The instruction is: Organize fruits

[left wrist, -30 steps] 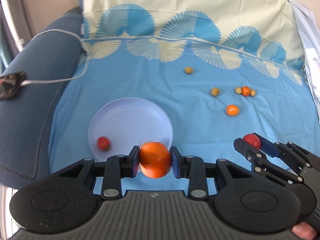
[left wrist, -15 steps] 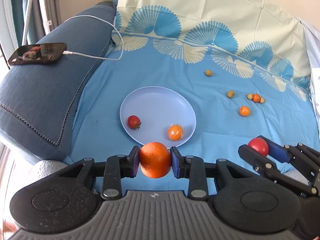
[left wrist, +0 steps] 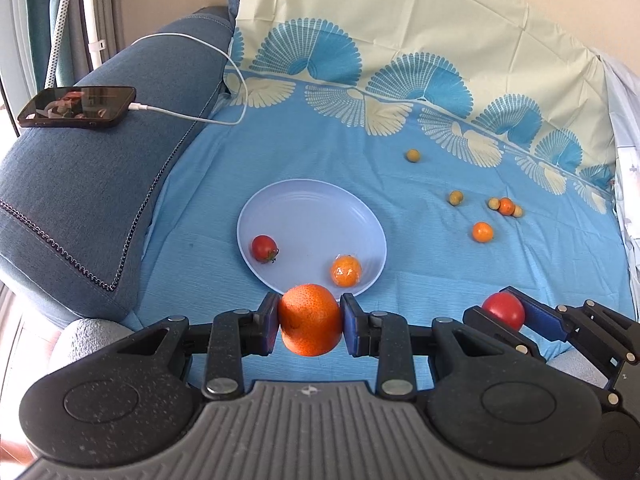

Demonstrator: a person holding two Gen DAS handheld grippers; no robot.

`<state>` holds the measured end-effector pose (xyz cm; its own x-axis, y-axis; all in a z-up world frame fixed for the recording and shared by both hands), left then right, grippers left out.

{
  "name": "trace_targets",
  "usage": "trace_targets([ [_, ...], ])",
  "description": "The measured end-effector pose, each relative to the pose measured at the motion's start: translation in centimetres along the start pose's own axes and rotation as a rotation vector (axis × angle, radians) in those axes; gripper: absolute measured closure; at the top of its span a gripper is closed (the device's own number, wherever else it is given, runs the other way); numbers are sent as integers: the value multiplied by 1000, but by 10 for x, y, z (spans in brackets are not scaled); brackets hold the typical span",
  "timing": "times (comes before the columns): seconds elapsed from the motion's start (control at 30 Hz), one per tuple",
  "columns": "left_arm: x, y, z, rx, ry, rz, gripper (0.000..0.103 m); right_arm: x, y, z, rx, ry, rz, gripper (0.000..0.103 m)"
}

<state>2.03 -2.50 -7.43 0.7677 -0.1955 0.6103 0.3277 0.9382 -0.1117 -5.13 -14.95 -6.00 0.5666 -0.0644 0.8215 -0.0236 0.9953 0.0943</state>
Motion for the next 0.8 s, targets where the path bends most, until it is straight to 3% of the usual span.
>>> trace_targets([
  [0.8,0,-1,-3,-1,4,3,67,-2,0,-3,1,9,-9,71],
])
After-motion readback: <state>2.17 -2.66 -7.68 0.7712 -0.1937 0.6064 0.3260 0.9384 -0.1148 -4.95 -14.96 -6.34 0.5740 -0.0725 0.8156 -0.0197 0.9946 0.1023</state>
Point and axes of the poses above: each gripper's, at about its wrist camera, not at the fingertips, and z roughly against the way its jaws point, y to its left, x to its top, the point moved 9 cm from there along -z, roughly the way its jaws point, and after that the axes turned 1 degree about -z, right-handed, at the moved point
